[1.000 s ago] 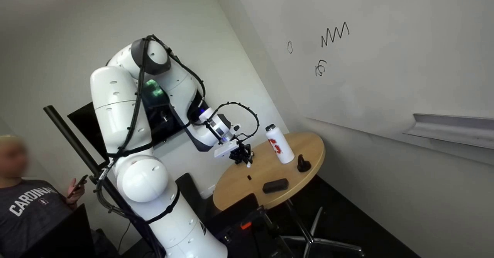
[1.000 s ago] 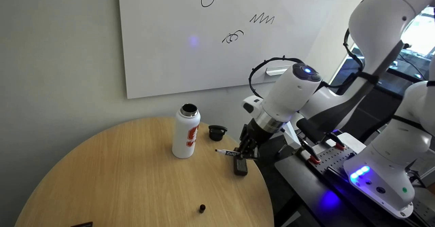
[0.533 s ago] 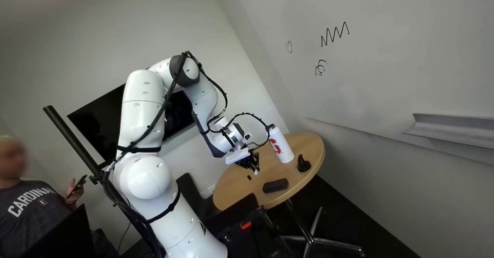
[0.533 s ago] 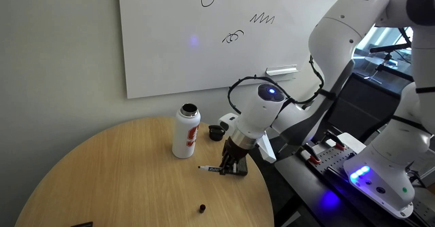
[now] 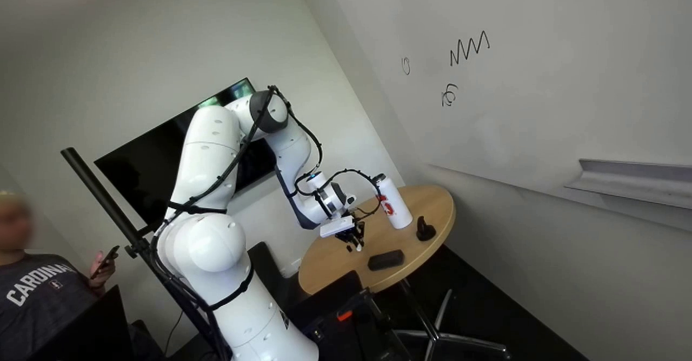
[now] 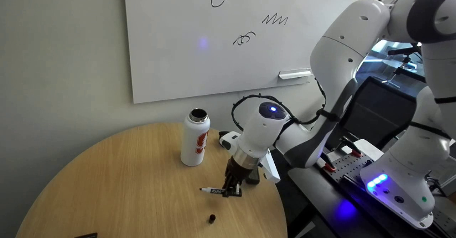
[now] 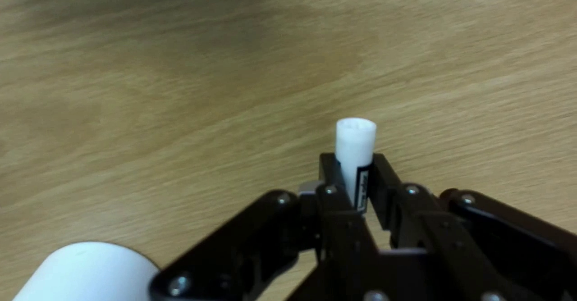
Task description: Use the marker to write on the board
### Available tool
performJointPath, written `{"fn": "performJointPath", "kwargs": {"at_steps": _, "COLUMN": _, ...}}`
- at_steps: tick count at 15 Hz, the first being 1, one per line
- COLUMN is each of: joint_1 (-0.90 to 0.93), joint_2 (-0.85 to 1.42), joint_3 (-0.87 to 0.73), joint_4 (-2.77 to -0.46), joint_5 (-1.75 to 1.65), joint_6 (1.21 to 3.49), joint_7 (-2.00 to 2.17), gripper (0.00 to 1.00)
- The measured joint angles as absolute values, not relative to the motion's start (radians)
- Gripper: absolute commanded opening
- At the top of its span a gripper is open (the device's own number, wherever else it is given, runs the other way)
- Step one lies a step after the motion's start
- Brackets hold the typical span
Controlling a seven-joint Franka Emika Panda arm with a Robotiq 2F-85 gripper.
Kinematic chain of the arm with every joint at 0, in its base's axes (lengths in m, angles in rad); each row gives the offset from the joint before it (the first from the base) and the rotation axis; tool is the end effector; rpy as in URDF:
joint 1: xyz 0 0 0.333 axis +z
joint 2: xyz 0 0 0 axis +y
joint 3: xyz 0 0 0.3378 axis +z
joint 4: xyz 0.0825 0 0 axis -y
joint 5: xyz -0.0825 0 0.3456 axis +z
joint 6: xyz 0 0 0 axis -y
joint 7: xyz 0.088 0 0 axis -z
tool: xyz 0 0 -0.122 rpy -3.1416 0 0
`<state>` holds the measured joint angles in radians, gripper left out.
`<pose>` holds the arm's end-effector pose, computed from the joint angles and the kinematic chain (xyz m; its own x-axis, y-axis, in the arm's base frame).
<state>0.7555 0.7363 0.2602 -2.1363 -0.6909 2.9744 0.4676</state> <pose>0.2536 0.4929 0.1201 0.4102 0.8970 0.1648 0.9113 -0.4104 -0.0340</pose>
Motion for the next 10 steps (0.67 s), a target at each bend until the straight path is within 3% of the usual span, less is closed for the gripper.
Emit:
{"fn": "performJointPath", "kwargs": {"at_steps": 6, "joint_1": 0.852, "joint_2": 0.737, "joint_3": 0.205, "joint_4": -2.137, "joint_5": -0.465, "joint_6": 3.02, "joint_7": 0.275, "gripper": 0.99}}
{"fn": "performJointPath", "kwargs": {"at_steps": 10, "joint_1": 0.951, "joint_2": 0.644, "joint_3": 0.138, "joint_4": -2.168, "joint_5": -0.415, "joint_6": 3.024, "joint_7": 0.239, "gripper": 1.0}}
